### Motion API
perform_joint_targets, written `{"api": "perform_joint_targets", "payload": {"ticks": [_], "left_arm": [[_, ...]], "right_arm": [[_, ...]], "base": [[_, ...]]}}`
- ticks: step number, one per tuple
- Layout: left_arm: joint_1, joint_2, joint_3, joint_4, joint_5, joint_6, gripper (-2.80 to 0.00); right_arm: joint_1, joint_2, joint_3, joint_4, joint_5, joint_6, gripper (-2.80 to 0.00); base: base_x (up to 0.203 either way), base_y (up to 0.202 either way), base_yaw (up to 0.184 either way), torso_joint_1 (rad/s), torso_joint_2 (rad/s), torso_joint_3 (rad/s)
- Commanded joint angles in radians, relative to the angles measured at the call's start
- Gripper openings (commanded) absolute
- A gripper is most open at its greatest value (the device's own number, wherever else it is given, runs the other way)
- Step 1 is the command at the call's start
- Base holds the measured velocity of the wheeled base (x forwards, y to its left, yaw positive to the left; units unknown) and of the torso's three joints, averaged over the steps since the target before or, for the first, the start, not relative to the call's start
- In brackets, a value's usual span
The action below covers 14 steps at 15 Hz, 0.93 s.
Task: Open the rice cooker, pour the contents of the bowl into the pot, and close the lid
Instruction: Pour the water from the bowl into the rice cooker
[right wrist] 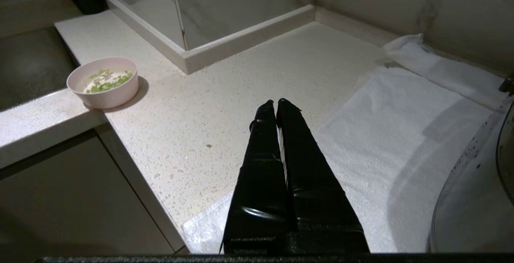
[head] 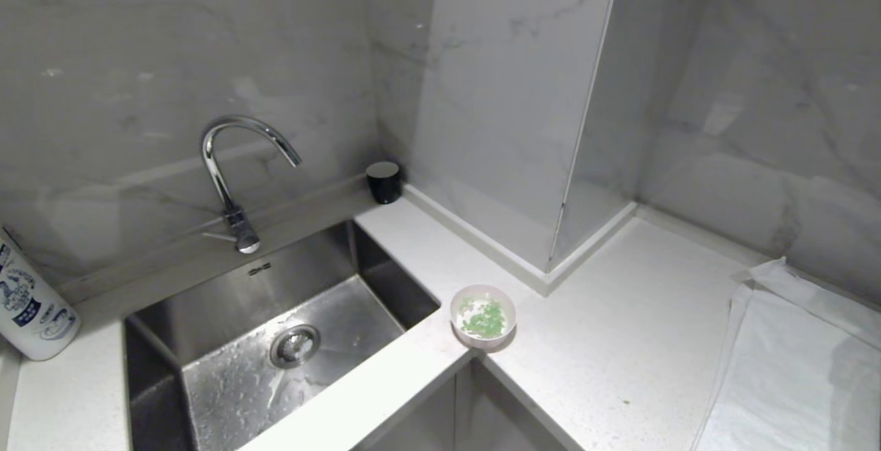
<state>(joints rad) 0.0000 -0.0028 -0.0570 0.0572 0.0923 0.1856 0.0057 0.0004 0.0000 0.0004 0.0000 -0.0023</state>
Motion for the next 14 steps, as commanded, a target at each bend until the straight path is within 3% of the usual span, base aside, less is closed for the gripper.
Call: {"api": "perform_joint_targets", "payload": {"ticks": [1, 8, 14], "left_arm": [[0.002, 0.002, 0.002, 0.0, 0.001, 0.006, -2.8], [0.002, 0.003, 0.0, 0.001, -0.002, 0.003, -2.8], [0.002, 0.001, 0.0, 0.001, -0.003, 0.002, -2.8]], "right_arm": [[0.0, 0.0, 0.002, 0.0, 0.0, -0.001, -2.8], [0.0, 0.0, 0.002, 0.0, 0.0, -0.002, -2.8], [0.0, 0.0, 0.002, 0.0, 0.0, -0.002, -2.8]], "base": [[-0.112, 0.0, 0.004, 0.014, 0.0, -0.001], [-0.181, 0.0, -0.001, 0.0, 0.0, 0.002], [0.0, 0.002, -0.012, 0.001, 0.0, 0.0]]}}
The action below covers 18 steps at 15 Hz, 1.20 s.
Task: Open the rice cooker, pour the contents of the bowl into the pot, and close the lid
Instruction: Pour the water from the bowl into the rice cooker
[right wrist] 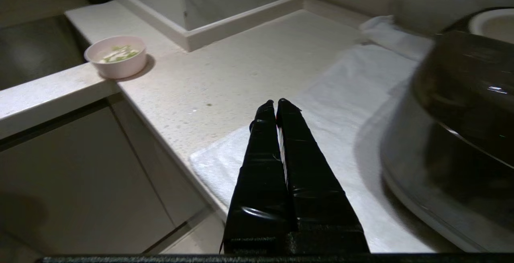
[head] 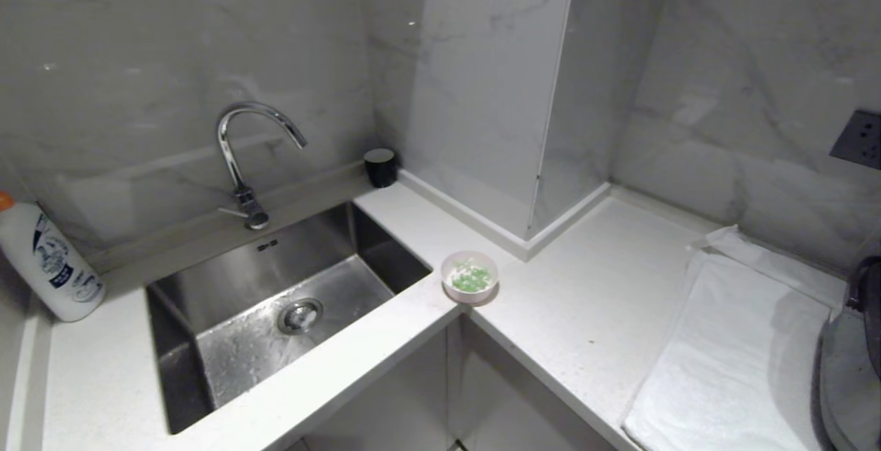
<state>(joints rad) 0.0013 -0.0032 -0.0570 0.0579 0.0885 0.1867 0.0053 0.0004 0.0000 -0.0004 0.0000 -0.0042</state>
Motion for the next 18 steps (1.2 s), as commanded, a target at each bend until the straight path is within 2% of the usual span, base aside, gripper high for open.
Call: {"api": "perform_joint_targets", "payload": {"ticks": [1, 18], "left_arm": [[0.0, 0.003, 0.0, 0.0, 0.0, 0.0, -2.8], [0.0, 0.002, 0.0, -0.003, 0.004, -0.003, -2.8]], "right_arm": [[0.001, 0.0, 0.003, 0.0, 0.0, 0.0, -2.8], [0.001, 0.0, 0.002, 0.0, 0.0, 0.001, -2.8]], "base": [[0.003, 0.011, -0.108, 0.007, 0.0, 0.0], [0.002, 0.008, -0.176, 0.003, 0.0, 0.002]]}}
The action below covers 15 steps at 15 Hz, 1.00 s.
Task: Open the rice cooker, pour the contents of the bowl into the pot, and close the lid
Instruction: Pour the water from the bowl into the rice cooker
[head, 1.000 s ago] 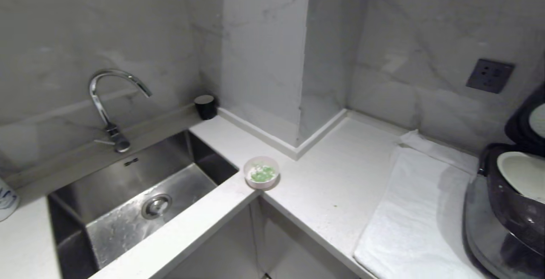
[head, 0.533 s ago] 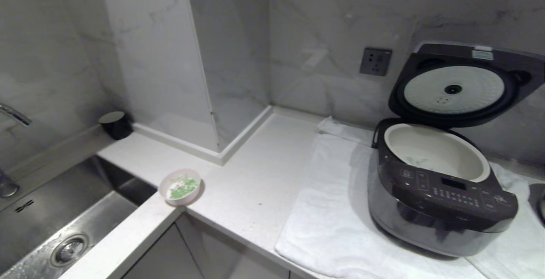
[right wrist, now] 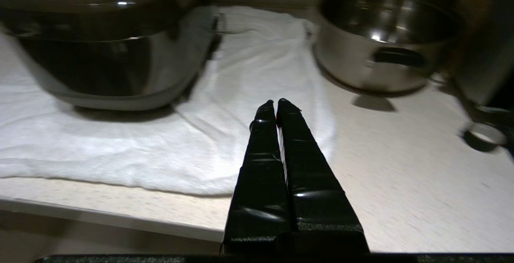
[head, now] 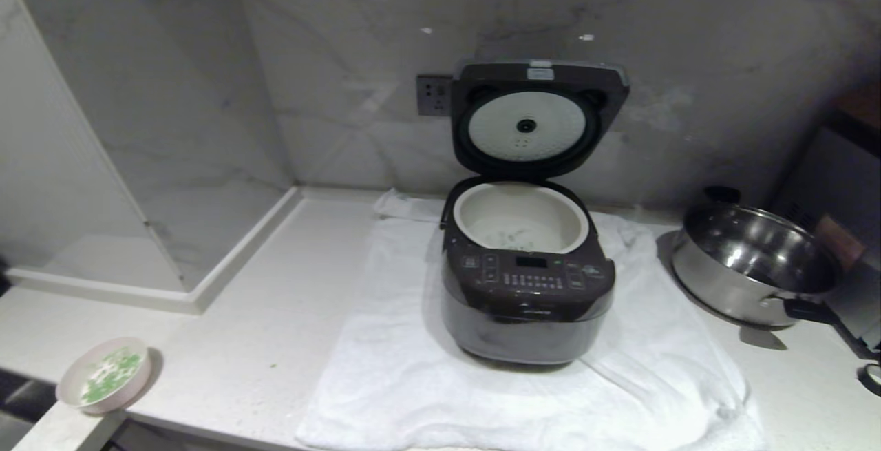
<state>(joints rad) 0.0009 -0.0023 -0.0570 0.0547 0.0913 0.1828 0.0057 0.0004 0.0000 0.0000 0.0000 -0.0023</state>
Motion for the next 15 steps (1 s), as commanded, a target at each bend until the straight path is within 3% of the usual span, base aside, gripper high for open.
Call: {"api": "perform_joint_targets", "payload": {"ticks": [1, 5, 9, 15], "left_arm": [[0.0, 0.001, 0.0, 0.001, 0.001, 0.001, -2.8], [-0.001, 0.001, 0.0, 0.001, 0.004, 0.0, -2.8], [0.001, 0.001, 0.0, 0.001, 0.004, 0.0, -2.8], [-0.001, 0.001, 0.002, 0.001, 0.004, -0.005, -2.8]], "right_arm": [[0.0, 0.0, 0.002, 0.0, 0.0, -0.001, -2.8], [0.0, 0.0, 0.002, 0.0, 0.0, -0.001, -2.8], [0.0, 0.0, 0.002, 0.0, 0.0, -0.001, -2.8], [0.0, 0.0, 0.002, 0.0, 0.0, -0.001, -2.8]], "base": [[0.001, 0.008, -0.177, 0.003, 0.01, 0.002], [0.001, 0.001, -0.131, 0.004, 0.0, 0.003], [0.016, -0.001, -0.001, -0.001, 0.0, 0.001], [0.184, 0.0, -0.001, 0.002, 0.0, 0.003]]}}
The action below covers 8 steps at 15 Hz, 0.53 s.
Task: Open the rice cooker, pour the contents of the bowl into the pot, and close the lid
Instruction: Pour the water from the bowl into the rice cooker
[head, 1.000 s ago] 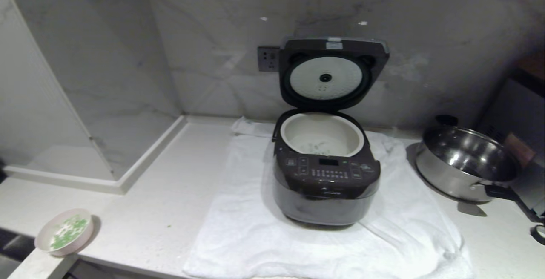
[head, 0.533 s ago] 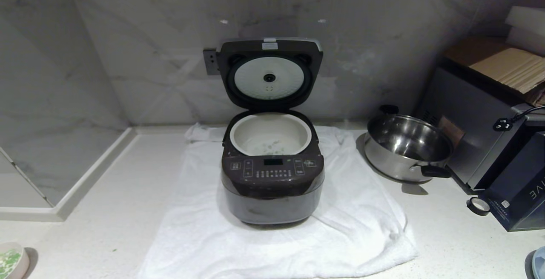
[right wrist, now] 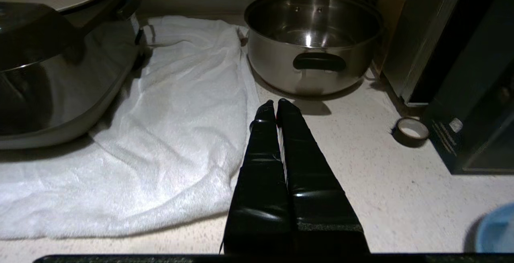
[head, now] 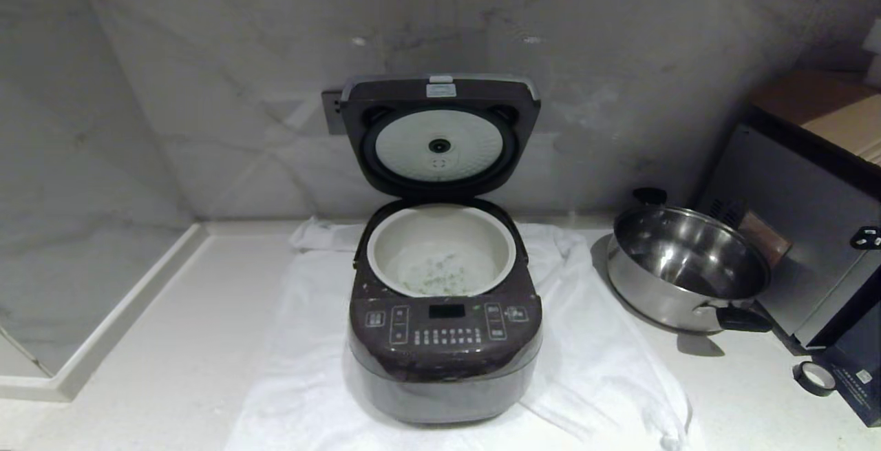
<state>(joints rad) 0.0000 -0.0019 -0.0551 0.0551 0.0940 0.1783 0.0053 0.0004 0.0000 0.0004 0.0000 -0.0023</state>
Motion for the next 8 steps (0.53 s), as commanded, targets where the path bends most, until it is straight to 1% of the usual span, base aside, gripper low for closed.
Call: {"api": "perform_joint_targets", "payload": {"ticks": [1, 2, 4, 5, 6, 8], "left_arm": [[0.0, 0.0, 0.0, 0.0, 0.001, -0.002, -2.8], [0.0, 0.0, 0.0, 0.0, 0.003, -0.005, -2.8], [0.0, 0.0, -0.002, 0.0, 0.007, -0.027, -2.8], [0.002, 0.0, -0.003, 0.003, 0.018, -0.028, -2.8], [0.002, 0.0, -0.005, 0.004, 0.047, -0.027, -2.8], [0.002, 0.047, -0.063, 0.007, 0.084, -0.046, -2.8]], "right_arm": [[0.001, 0.0, 0.002, 0.0, 0.0, -0.001, -2.8], [0.001, 0.0, 0.002, 0.0, 0.0, -0.001, -2.8], [0.001, 0.0, 0.002, 0.0, 0.0, -0.001, -2.8], [0.001, 0.0, 0.002, 0.0, 0.0, -0.001, -2.8], [0.001, 0.0, 0.002, 0.0, 0.0, -0.001, -2.8], [0.001, 0.0, 0.002, 0.0, 0.0, -0.001, -2.8]], "base": [[0.16, 0.0, 0.002, 0.003, 0.01, 0.002], [0.078, 0.0, 0.016, 0.016, 0.02, -0.002], [0.0, 0.0, 0.0, 0.0, 0.0, 0.0], [0.0, 0.0, 0.0, 0.0, 0.0, 0.0], [0.0, 0.0, 0.0, 0.0, 0.0, 0.0], [0.0, 0.0, 0.0, 0.0, 0.0, 0.0]]}}
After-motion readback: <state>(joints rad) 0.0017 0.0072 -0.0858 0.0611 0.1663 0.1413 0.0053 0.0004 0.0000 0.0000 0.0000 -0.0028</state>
